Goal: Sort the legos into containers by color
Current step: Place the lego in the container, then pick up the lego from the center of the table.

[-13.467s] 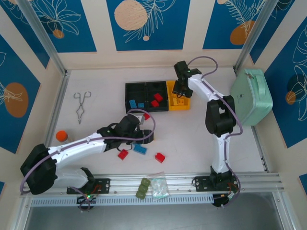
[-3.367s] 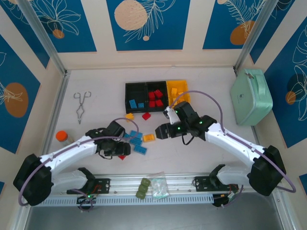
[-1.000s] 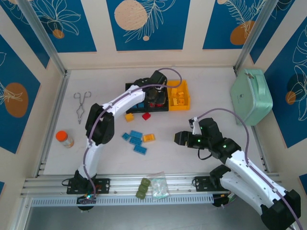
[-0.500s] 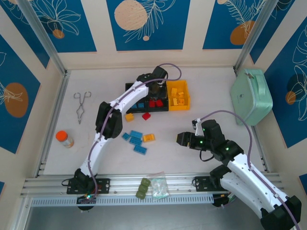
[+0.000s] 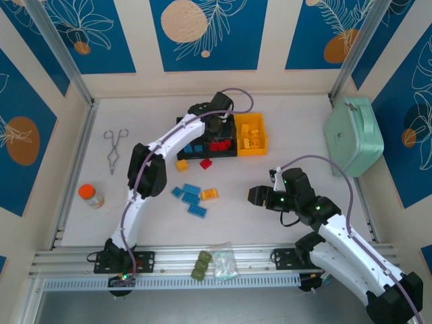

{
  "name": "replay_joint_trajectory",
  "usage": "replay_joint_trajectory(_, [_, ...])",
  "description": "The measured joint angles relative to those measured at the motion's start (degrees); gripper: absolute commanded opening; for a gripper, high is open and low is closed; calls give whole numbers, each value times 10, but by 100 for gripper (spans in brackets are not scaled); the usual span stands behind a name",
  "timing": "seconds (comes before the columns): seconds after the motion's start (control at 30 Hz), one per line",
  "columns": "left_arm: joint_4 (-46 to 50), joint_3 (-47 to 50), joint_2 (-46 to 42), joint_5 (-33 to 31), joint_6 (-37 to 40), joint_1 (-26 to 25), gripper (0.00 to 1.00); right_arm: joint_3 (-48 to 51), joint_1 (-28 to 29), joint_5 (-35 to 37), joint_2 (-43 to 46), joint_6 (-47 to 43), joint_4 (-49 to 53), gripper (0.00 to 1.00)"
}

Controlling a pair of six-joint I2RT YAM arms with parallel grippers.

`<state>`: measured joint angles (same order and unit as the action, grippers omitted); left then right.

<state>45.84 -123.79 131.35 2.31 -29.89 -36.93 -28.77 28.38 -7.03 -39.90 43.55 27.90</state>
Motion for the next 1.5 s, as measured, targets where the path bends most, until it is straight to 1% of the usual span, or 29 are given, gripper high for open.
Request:
replay_joint_trajectory(0.2, [-55, 165, -143, 10, 5, 0, 54, -9, 12, 2, -29, -1, 0, 63])
replay_joint_trajectory(0.3, [-79, 259, -217, 10, 11, 0, 57, -22, 28, 6, -49, -7, -4, 67])
replay_joint_trajectory(0.5, [-106, 444, -341, -14, 5, 0, 61, -49, 72, 20, -99, -22, -24, 70])
replay_joint_trajectory(0.57, [-113, 505, -382, -30, -12, 2, 66, -58, 85, 24, -122, -27, -35, 70])
replay_joint_trajectory(0.67, [-119, 580, -437, -55, -50, 7, 70, -74, 109, 33, -154, -34, -45, 70])
replay_joint_trajectory(0.83, [-136, 687, -518, -103, -151, 16, 75, -108, 162, 61, -201, -51, -55, 70])
replay_joint_trajectory(0.93, [-140, 735, -541, -126, -215, 17, 79, -123, 181, 71, -224, -57, -64, 70])
replay_joint_trajectory(1.0, [-144, 757, -544, -139, -255, 17, 79, -129, 188, 73, -236, -59, -71, 70])
replay_joint_trajectory(1.13, [-150, 777, -543, -149, -324, 17, 81, -131, 196, 80, -246, -60, -75, 70])
replay_joint_trajectory(1.27, [-167, 777, -523, -150, -370, 18, 81, -131, 200, 85, -247, -60, -76, 69])
replay_joint_trajectory(1.5, [-171, 777, -477, -148, -426, 18, 75, -131, 204, 94, -247, -58, -76, 69])
